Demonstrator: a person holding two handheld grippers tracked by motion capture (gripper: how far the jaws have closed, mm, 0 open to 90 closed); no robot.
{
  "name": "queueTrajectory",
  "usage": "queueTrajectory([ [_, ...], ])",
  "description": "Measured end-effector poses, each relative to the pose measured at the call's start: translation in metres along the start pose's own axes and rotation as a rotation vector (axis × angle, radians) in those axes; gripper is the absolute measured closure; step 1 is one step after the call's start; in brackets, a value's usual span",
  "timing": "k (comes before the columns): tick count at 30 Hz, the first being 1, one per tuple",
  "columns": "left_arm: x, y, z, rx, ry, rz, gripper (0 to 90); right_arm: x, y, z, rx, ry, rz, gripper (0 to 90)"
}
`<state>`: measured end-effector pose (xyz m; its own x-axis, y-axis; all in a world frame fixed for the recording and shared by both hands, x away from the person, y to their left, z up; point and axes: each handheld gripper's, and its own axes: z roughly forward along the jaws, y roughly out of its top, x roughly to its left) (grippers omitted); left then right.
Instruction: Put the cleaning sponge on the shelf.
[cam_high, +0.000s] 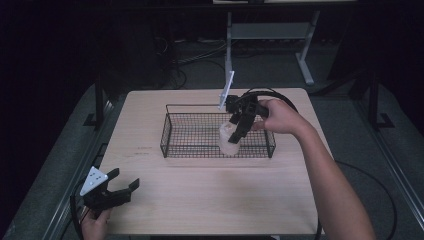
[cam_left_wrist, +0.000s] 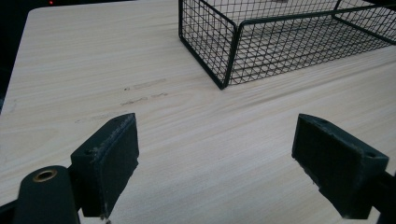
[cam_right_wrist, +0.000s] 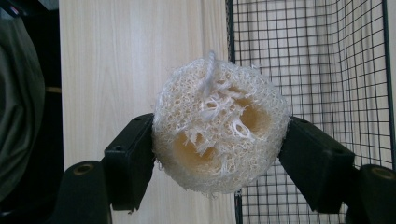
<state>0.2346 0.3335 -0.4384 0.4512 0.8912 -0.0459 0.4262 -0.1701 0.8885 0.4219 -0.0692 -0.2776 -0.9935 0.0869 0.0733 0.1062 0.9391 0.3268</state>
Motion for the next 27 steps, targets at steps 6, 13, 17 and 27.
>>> queueTrajectory([
  [6,-0.001,0.0,0.001,0.005,-0.001,0.004,14.0,-0.011,0.003,-0.003,0.011,-0.016,0.004,28.5],
  [13,0.0,0.0,0.0,0.003,-0.001,0.003,13.9,-0.025,0.005,0.001,0.027,-0.022,0.026,28.5],
  [17,-0.001,0.0,0.0,0.004,-0.001,0.001,13.9,-0.035,0.005,0.005,0.021,-0.032,0.045,28.5],
  [27,0.0,0.0,-0.001,0.007,-0.002,0.005,13.9,-0.054,0.004,0.021,0.014,-0.028,0.093,28.5],
])
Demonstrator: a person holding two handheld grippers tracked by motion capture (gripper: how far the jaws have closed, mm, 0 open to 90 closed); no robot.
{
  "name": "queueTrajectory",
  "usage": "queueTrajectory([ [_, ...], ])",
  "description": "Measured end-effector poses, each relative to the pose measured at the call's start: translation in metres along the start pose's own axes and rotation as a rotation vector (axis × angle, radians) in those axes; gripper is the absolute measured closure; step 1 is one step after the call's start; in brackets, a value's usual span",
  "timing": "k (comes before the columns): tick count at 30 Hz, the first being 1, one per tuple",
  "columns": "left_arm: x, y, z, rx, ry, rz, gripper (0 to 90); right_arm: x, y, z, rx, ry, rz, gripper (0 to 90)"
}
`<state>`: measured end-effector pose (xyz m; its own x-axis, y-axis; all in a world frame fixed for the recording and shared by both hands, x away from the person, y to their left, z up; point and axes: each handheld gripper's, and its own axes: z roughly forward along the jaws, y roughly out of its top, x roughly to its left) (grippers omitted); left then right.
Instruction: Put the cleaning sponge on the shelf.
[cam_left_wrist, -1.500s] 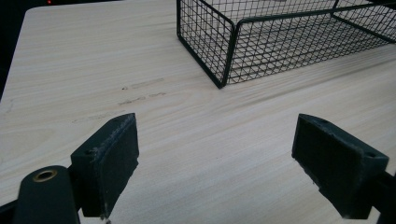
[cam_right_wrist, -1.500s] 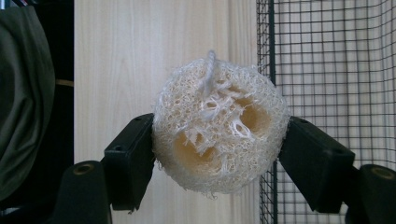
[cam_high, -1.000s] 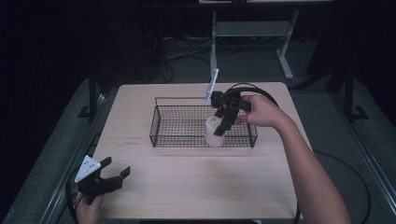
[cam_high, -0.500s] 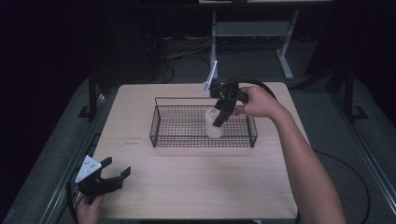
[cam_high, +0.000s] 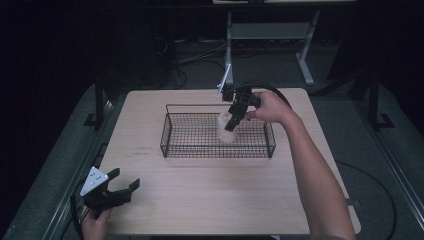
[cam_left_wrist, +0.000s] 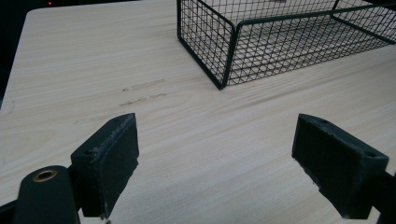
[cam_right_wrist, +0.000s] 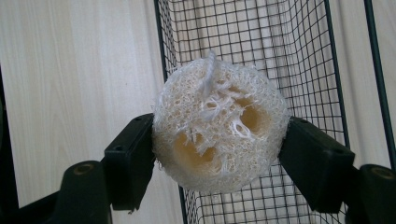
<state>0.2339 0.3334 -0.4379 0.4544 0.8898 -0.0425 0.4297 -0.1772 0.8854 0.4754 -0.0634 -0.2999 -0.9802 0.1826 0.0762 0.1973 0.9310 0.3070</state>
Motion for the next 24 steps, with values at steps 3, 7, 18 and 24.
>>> queueTrajectory([
  [3,0.0,0.0,0.0,-0.001,0.0,-0.001,13.9,-0.003,0.0,0.003,0.001,-0.01,0.012,28.5],
  [7,0.0,0.0,0.0,-0.002,0.0,-0.002,13.9,-0.008,-0.001,0.008,-0.005,-0.013,0.017,28.4],
  [18,-0.001,0.0,0.0,-0.002,-0.001,0.0,14.0,-0.022,-0.01,0.024,0.004,-0.004,0.061,28.4],
  [24,0.001,0.0,-0.001,-0.002,0.003,-0.004,13.9,-0.025,-0.006,0.038,0.022,0.008,0.058,28.4],
])
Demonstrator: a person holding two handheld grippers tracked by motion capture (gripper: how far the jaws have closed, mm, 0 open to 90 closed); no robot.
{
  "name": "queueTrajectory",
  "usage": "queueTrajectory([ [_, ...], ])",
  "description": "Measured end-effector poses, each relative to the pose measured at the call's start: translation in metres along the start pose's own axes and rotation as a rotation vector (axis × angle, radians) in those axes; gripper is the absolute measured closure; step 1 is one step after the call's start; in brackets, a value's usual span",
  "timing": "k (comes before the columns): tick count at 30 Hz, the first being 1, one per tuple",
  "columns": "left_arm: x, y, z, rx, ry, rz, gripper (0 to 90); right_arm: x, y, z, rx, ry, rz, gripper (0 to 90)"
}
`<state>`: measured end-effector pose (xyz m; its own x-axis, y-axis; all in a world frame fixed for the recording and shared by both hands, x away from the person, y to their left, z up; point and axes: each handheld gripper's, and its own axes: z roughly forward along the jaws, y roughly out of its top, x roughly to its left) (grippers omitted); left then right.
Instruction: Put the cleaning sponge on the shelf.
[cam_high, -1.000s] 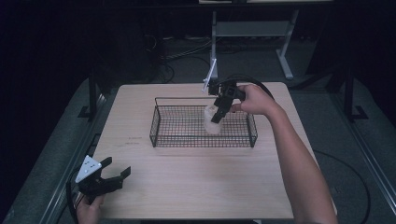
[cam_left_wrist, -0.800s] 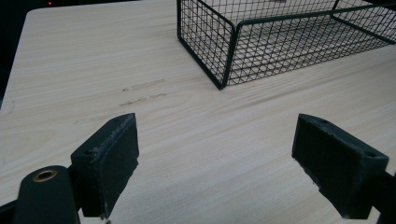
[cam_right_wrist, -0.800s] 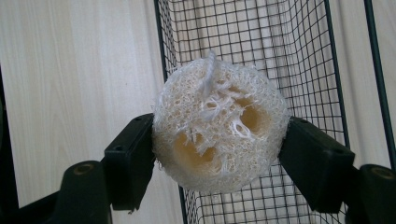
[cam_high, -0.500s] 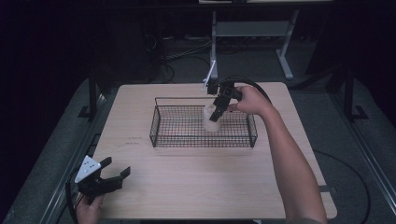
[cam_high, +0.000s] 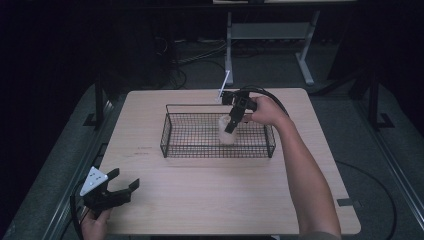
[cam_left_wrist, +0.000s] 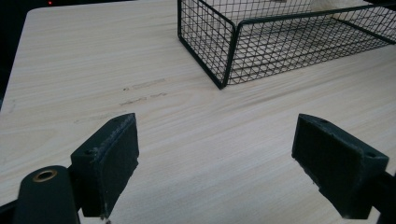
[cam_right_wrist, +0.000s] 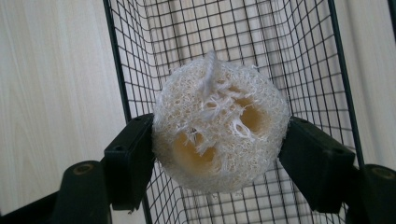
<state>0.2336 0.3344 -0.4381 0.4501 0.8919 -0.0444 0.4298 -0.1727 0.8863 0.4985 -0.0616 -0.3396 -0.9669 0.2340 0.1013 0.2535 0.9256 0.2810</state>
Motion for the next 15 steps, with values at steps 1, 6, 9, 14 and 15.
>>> queueTrajectory([
  [1,0.0,0.0,0.0,-0.002,-0.001,-0.001,13.9,-0.001,0.001,0.004,0.002,0.007,0.003,28.4],
  [6,0.0,0.0,0.0,-0.001,-0.003,0.0,13.9,-0.003,0.003,0.01,0.02,0.007,0.002,28.3],
  [9,0.0,0.0,0.0,-0.001,-0.003,-0.002,14.0,-0.003,0.004,0.015,0.029,0.006,-0.004,28.3],
  [14,0.0,-0.001,-0.001,-0.003,-0.002,-0.007,13.9,-0.003,0.007,0.022,0.042,0.006,-0.017,28.3],
  [15,0.001,-0.001,0.0,-0.003,-0.002,-0.007,14.0,-0.003,0.008,0.024,0.042,0.011,-0.019,28.2],
])
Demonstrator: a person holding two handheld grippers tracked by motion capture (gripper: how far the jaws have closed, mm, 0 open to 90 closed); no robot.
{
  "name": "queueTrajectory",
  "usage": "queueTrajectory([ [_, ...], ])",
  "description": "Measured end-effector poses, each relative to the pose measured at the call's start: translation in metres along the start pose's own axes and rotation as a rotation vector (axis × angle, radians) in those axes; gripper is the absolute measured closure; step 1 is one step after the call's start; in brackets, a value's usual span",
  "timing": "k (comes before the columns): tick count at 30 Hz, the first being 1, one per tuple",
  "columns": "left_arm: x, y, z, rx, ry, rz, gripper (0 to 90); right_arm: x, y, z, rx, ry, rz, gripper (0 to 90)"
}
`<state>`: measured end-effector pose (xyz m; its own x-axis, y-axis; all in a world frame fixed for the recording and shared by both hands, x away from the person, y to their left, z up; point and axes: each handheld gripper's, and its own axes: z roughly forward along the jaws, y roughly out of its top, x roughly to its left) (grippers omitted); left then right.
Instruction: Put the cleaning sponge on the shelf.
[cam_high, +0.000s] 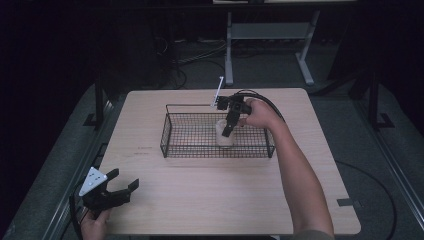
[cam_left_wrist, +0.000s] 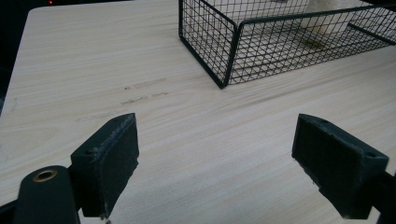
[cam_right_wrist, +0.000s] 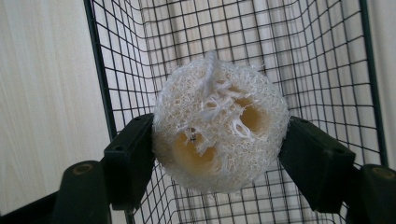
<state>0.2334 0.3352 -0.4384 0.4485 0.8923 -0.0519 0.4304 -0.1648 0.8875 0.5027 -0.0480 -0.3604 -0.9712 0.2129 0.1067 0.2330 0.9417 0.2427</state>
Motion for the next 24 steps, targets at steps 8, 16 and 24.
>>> queueTrajectory([
  [8,0.0,0.0,0.001,0.006,0.001,-0.001,14.0,-0.004,0.0,0.01,0.016,0.014,-0.003,28.1],
  [16,0.0,0.0,0.001,0.005,0.001,0.0,14.0,-0.006,-0.006,0.014,0.002,0.014,0.016,28.0],
  [24,0.0,0.0,0.0,0.006,-0.001,0.005,13.9,-0.008,-0.012,0.021,-0.023,0.004,0.05,23.2],
])
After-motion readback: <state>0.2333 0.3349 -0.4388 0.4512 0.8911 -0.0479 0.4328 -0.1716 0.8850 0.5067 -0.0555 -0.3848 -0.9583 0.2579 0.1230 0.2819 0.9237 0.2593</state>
